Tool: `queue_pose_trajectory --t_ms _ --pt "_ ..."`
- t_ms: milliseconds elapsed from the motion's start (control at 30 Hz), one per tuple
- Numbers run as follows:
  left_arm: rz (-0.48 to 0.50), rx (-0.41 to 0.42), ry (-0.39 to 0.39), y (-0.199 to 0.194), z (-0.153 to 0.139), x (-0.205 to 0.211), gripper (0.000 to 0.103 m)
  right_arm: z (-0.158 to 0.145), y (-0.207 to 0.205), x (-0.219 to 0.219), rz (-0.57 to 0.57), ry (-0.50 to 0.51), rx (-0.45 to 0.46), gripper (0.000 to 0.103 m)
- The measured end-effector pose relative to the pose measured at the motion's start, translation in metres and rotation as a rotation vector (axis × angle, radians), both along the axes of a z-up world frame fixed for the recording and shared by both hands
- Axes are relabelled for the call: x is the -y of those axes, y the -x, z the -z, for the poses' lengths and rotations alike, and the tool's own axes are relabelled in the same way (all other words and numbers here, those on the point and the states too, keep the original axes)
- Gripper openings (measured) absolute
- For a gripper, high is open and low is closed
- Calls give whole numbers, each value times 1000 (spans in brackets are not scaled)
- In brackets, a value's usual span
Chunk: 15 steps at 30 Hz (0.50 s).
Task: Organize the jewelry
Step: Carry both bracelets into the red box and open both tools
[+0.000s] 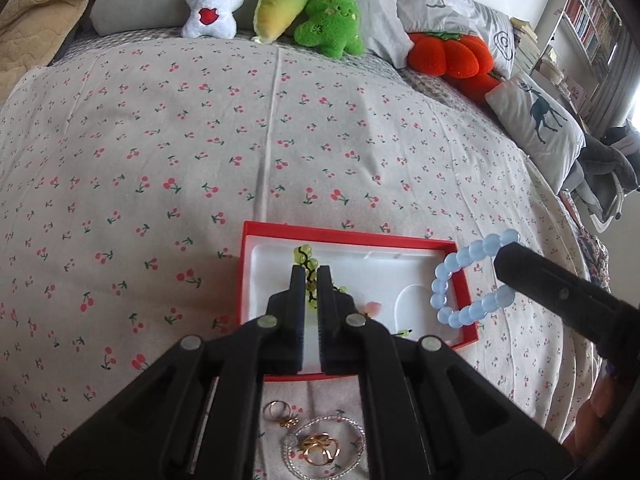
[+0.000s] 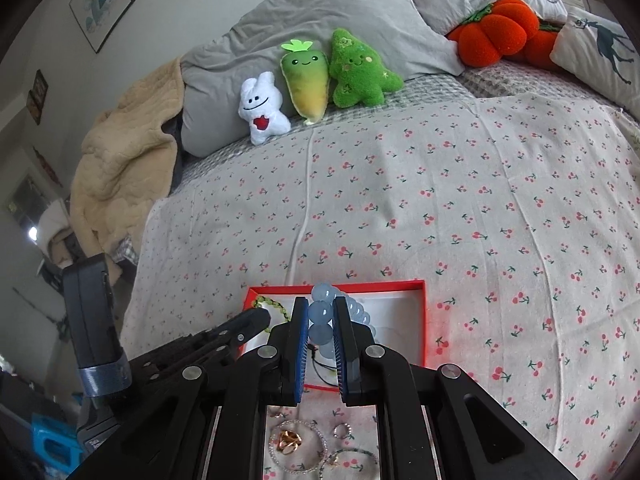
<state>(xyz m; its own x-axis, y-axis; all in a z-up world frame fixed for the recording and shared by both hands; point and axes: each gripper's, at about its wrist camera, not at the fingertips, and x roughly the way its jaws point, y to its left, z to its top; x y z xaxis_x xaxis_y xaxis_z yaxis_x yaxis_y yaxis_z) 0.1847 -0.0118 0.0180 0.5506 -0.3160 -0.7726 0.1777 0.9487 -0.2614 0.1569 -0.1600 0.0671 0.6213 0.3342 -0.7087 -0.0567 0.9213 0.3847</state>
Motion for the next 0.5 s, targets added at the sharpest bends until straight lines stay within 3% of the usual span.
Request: queue_pose_trajectory --t_ms 133,300,500 --pt "0 -7 -51 0 6 1 6 17 -12 -8 -19 -26 -56 12" --pt "-4 1 -94 0 7 1 6 39 -19 -1 21 55 -111 12" --pt "-28 1 -115 -1 9 -3 6 43 -20 9 52 153 -116 12"
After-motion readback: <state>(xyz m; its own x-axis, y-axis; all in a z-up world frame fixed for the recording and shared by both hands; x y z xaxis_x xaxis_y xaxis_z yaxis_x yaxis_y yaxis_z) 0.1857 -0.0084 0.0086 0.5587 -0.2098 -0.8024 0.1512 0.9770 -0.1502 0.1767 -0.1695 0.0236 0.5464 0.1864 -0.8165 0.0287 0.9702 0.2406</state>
